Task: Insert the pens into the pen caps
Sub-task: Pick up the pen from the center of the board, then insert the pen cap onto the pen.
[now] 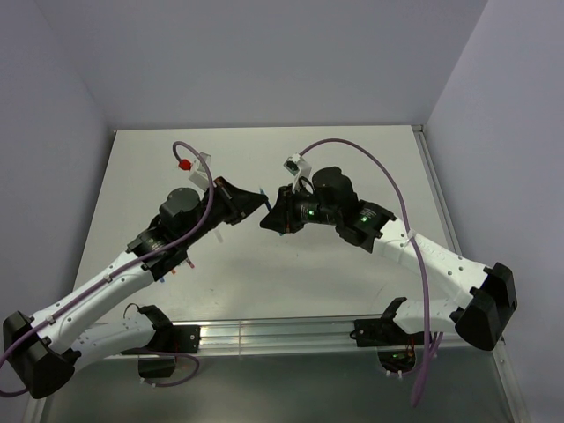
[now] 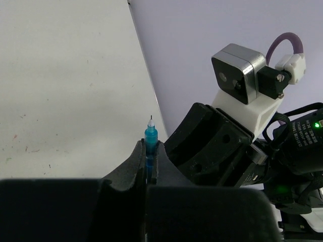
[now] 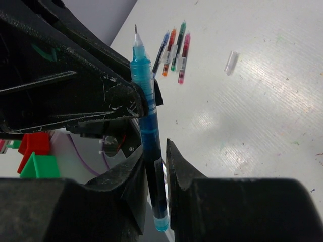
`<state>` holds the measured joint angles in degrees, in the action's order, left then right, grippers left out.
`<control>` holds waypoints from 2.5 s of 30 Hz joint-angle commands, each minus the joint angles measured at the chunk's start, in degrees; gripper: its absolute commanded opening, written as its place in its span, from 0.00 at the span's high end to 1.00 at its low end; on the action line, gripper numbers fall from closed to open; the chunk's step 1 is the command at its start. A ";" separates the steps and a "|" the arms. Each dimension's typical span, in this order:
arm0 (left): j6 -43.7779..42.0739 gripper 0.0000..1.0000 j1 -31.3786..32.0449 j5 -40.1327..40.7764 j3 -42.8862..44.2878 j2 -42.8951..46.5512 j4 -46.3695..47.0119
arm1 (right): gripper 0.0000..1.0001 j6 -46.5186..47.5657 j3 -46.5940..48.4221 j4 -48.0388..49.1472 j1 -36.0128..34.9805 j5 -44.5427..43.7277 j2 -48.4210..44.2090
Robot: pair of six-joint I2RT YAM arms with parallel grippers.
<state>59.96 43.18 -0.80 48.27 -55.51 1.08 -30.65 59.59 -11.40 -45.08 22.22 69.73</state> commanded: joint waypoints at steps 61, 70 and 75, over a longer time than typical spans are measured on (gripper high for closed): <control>-2.30 0.25 -12.23 21.99 -0.19 0.94 -31.23 | 1.00 8.33 1.76 -5.04 7.02 -0.94 2.16; -5.29 0.54 -21.03 16.79 2.88 -19.10 -29.30 | 1.00 8.86 1.05 -5.30 7.90 -2.00 4.26; -6.52 0.50 -21.12 17.06 5.25 -26.21 -28.86 | 1.00 8.68 0.79 -4.86 8.69 -1.74 5.15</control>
<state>55.18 22.20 16.80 49.36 -80.01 -28.77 -22.83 59.68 -17.37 -37.15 20.75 74.63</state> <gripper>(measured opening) 0.496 0.173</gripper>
